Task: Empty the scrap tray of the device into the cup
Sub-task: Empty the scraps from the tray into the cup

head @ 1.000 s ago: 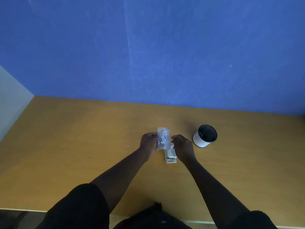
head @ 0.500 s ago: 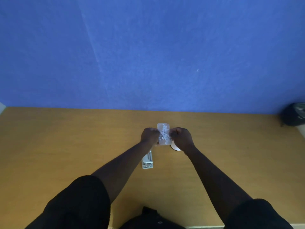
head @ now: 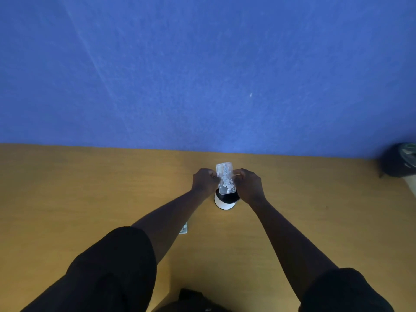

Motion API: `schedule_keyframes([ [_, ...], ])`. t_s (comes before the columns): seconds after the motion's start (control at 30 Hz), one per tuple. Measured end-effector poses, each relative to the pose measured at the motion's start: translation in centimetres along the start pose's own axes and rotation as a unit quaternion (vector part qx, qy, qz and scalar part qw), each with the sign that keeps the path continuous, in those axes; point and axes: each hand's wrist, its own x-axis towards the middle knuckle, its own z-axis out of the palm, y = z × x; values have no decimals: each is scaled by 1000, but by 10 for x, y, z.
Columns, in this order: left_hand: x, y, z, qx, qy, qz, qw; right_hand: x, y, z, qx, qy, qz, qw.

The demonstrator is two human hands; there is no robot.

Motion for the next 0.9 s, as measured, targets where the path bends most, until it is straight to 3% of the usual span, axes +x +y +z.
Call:
schedule_keyframes([
  [0.5,-3,-6,13,73,28,83,993,-1,23,-1,38,-6,-20,999],
  [0.9,-10,-12,14,76,51,149,985,-16,26,5,9,74,-108,991],
])
